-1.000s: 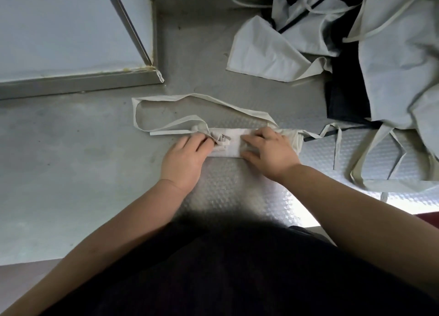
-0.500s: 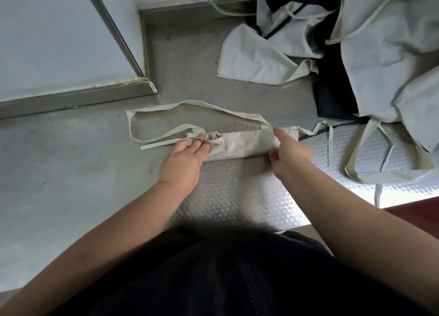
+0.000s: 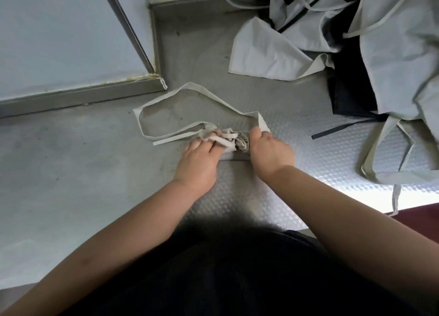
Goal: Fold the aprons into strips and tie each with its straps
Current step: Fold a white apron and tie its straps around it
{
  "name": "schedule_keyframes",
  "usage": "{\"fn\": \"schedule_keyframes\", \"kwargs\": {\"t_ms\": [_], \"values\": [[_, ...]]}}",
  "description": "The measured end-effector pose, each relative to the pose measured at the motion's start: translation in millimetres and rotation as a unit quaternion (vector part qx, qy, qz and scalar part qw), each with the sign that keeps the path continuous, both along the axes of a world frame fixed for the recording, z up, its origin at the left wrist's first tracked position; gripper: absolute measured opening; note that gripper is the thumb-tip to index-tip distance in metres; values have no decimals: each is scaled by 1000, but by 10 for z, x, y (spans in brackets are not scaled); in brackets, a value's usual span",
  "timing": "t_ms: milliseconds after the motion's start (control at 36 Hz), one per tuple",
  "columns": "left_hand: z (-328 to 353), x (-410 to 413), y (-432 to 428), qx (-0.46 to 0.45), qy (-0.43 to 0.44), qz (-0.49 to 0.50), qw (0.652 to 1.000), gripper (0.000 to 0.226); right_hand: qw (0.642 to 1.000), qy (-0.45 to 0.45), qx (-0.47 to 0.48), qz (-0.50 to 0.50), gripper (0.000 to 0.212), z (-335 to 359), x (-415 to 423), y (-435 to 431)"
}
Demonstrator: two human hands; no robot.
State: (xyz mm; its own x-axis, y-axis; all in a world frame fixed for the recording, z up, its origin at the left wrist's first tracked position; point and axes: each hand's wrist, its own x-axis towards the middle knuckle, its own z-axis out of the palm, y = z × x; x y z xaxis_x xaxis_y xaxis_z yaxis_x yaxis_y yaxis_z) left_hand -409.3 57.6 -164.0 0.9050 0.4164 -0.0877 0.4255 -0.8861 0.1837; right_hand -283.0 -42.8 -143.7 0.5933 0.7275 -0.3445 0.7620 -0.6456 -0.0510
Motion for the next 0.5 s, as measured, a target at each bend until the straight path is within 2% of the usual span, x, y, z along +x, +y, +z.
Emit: {"fn": "schedule_keyframes", "kwargs": {"t_ms": [111, 194, 278, 361, 417, 500], "values": [[55, 73, 1, -37, 15, 25, 999, 52, 996, 65, 34, 52, 45, 68, 43, -72], [72, 180, 1, -36, 34, 25, 998, 51, 996, 4, 45, 79, 43, 41, 80, -98], [41, 202, 3, 25, 41, -20, 999, 48, 995, -32, 10, 91, 48, 15, 55, -109], [-3, 159, 11, 80, 50, -51, 994, 48, 994, -48, -14, 96, 46, -6, 20, -93], [-32, 164, -6, 76, 70, -47, 994, 55, 993, -49, -21, 103, 43, -36, 36, -71], [56, 219, -78, 63, 96, -33, 993, 50, 993, -23, -26, 112, 41, -24, 53, -71]]}}
